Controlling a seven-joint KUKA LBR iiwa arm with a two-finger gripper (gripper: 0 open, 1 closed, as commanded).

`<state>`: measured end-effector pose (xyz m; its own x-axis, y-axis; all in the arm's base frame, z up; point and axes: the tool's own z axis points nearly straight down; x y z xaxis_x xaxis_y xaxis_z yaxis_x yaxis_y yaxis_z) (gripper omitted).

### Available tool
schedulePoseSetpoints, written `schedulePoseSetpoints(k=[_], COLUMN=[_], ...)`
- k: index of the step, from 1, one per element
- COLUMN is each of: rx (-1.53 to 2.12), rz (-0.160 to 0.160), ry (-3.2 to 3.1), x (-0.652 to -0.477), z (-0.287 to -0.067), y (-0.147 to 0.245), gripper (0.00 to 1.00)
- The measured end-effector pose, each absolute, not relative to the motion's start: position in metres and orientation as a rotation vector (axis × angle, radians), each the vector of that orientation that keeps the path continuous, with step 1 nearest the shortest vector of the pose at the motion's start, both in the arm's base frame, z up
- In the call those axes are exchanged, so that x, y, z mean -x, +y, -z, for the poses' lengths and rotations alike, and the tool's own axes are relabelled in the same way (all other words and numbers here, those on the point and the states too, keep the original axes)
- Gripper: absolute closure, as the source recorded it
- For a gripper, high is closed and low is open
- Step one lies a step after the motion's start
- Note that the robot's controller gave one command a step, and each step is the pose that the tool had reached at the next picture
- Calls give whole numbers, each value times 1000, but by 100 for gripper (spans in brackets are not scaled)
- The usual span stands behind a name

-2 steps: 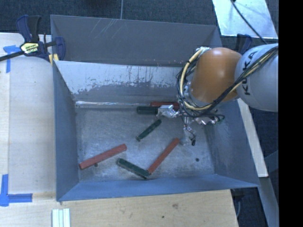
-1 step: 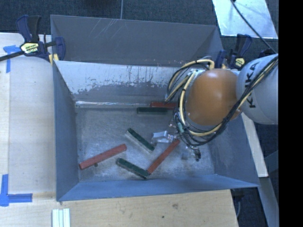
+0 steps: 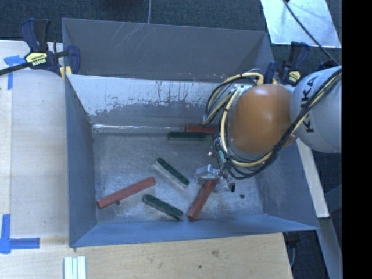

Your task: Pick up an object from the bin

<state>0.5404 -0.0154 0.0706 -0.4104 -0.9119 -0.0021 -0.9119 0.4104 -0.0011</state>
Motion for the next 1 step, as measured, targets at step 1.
schedulePoseSetpoints(k=[1], rx=[2007], rz=[1], ry=[2413], x=[-513], z=[-187], y=[-30], gripper=[100])
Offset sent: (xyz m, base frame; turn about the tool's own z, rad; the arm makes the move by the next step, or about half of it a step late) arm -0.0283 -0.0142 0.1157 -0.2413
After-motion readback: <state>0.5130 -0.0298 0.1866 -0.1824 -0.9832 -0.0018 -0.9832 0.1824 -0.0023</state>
